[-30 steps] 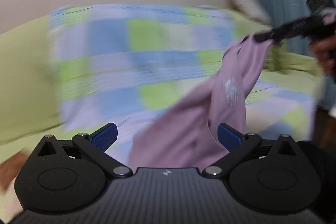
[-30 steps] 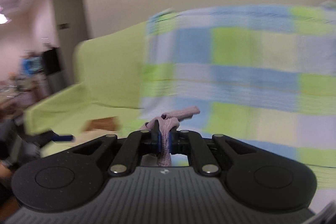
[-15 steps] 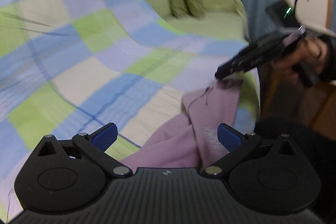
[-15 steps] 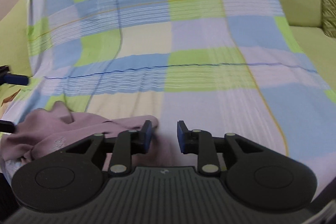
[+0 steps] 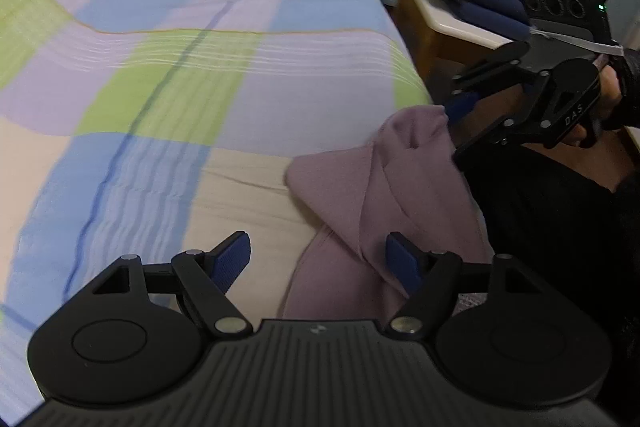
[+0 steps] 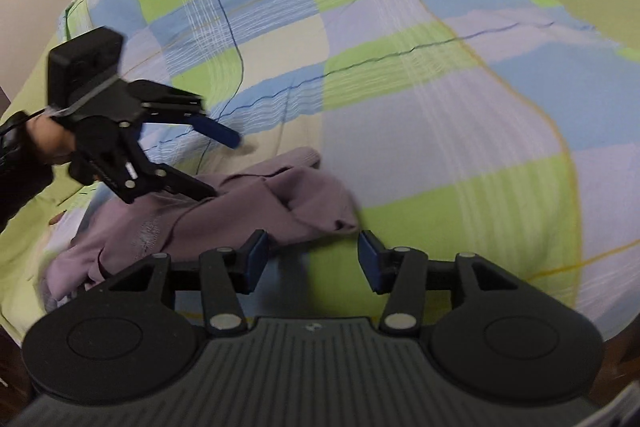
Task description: Fold clothes
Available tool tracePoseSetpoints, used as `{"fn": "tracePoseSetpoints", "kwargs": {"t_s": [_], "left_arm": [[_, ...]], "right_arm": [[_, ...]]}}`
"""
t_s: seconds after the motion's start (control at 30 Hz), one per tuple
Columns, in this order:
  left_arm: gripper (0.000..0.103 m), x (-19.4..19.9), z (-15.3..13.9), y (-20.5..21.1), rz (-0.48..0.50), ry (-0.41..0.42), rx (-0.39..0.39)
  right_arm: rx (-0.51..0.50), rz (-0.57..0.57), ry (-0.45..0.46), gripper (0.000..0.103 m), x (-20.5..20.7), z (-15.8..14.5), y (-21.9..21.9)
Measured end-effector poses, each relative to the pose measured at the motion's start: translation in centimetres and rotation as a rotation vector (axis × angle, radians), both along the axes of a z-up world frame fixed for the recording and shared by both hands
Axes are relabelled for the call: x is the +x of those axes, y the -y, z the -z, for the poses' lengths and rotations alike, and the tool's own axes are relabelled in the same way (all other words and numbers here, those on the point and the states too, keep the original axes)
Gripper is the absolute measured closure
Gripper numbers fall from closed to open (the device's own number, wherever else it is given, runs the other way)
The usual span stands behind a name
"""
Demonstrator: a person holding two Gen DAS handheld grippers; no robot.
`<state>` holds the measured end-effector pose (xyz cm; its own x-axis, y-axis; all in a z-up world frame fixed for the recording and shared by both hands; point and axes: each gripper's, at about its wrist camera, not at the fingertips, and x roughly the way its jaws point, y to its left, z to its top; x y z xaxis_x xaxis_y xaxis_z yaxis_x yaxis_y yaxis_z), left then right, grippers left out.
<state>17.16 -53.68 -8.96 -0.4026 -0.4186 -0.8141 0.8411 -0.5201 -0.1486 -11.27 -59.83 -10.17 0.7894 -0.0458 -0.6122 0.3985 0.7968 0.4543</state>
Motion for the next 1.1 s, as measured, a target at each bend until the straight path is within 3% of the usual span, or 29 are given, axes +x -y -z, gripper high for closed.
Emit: {"fn": "tracePoseSetpoints", "kwargs": {"t_s": [0.07, 0.13, 0.23, 0.33, 0.4, 0.5, 0.53, 0.57, 0.6, 0.77, 0.9, 1.0, 1.1], "left_arm": [[0.03, -0.5, 0.8, 0.5, 0.015, -0.032, 0.015], [0.048, -1.4, 1.3, 0.4, 0.047, -0.07, 0.026], [0.064, -2.4, 1.9, 0.0, 0.065, -0.102, 0.034], [0.069, -2.8, 1.9, -0.9, 0.055, -0.105, 0.015], [0.085, -2.8, 1.7, -1.4, 0.049, -0.114, -0.001], [0.09, -2.6, 1.1, -2.1, 0.013, -0.141, -0.031], [0.091, -2.4, 0.8, -2.4, -0.005, -0.147, -0.053], [0.092, -2.1, 0.4, -2.7, -0.023, -0.152, -0.075], [0.092, -1.7, -0.1, -3.2, -0.051, -0.162, -0.106], [0.093, 1.3, -4.4, -6.7, -0.225, -0.168, -0.312], [0.093, 5.4, -7.6, -9.1, -0.439, -0.119, -0.446], [0.092, 9.8, -8.5, -9.6, -0.676, -0.087, -0.468], [0.092, 13.6, -7.3, -10.1, -0.856, -0.02, -0.422]], "right_arm": [[0.021, 0.003, 0.018, 0.057, 0.4, 0.4, 0.1], [0.032, 0.005, 0.03, 0.057, 0.6, 0.5, 0.2], [0.038, 0.01, 0.029, 0.057, 0.7, 0.5, 0.3], [0.036, 0.016, 0.023, 0.056, 0.5, 0.6, 0.2], [0.035, 0.021, 0.022, 0.056, 0.4, 0.6, 0.1], [0.037, 0.022, 0.039, 0.057, 0.2, 0.5, -0.2], [0.037, 0.021, 0.046, 0.063, 0.2, 0.5, -0.2], [0.036, 0.019, 0.051, 0.091, 0.3, 0.5, -0.3], [0.034, 0.017, 0.052, 0.098, 0.4, 0.3, -0.2], [-0.065, -0.029, 0.073, 0.099, 2.1, -2.2, 0.2], [-0.23, -0.11, 0.161, 0.099, 7.9, -6.9, 1.9], [-0.306, -0.162, 0.215, 0.096, 15.1, -9.0, 3.3], [-0.319, -0.159, 0.231, 0.087, 19.8, -9.2, 3.8]]}}
